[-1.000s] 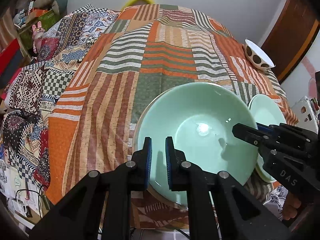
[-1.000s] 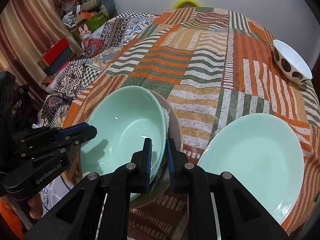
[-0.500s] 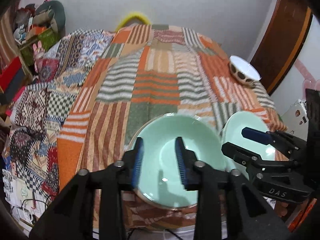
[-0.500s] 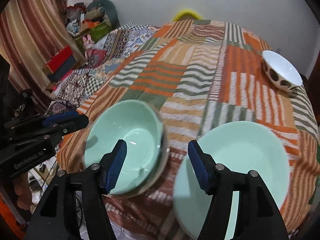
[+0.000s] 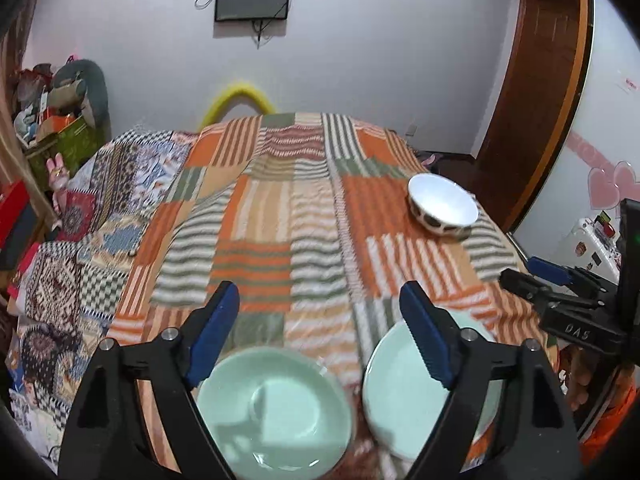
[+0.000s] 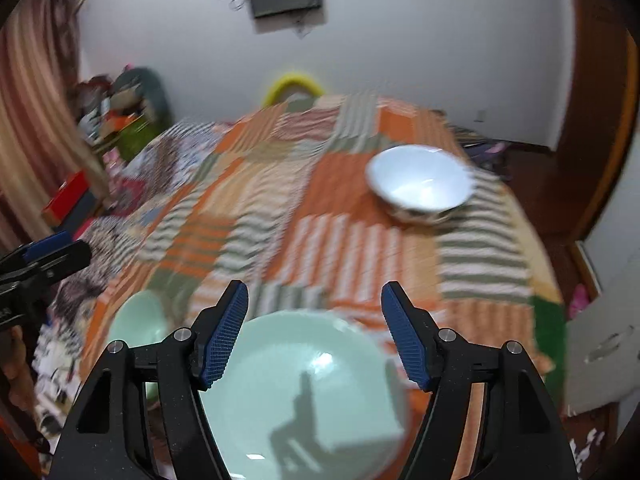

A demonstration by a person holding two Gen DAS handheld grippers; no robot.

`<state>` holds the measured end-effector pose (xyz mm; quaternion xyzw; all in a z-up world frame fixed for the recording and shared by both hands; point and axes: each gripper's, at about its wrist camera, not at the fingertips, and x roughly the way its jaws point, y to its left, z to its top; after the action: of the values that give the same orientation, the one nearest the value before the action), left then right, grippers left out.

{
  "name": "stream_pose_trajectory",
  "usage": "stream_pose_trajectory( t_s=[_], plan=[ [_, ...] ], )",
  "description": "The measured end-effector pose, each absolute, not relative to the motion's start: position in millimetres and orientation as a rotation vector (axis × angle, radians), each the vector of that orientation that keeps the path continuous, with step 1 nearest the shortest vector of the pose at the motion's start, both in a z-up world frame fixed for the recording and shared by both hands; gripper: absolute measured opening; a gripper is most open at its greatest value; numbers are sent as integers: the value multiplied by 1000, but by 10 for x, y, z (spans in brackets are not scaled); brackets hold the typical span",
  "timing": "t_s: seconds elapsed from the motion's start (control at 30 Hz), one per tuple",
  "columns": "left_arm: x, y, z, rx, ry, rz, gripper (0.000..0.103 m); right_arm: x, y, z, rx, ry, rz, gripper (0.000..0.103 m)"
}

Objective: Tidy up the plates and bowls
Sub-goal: 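Lower the green bowl into the pink bowl and open both grippers, then move both grippers to the white bowl with dark spots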

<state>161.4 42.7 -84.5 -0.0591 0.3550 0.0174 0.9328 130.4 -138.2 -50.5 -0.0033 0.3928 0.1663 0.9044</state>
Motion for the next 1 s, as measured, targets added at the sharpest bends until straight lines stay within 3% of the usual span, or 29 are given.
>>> stream_pose_trajectory(
  t_s=[0.27,0.7,0.77,1.0],
  plan=[
    [2232,164,-877,-99,724,12,87,1876,-2014,-584,92,820,179,66],
    [3055,15,-1428,-62,865,-38,87,2946,-2100,-1167,192,948,132,66],
    [3131,5,-1502,-61,883,-51,87,3072,-2126,-1268,217,982,124,61],
    [3243,-76,-1581,-34,882,-68,87,3178,-2160,-1384,234,1031,169,18]
  ],
)
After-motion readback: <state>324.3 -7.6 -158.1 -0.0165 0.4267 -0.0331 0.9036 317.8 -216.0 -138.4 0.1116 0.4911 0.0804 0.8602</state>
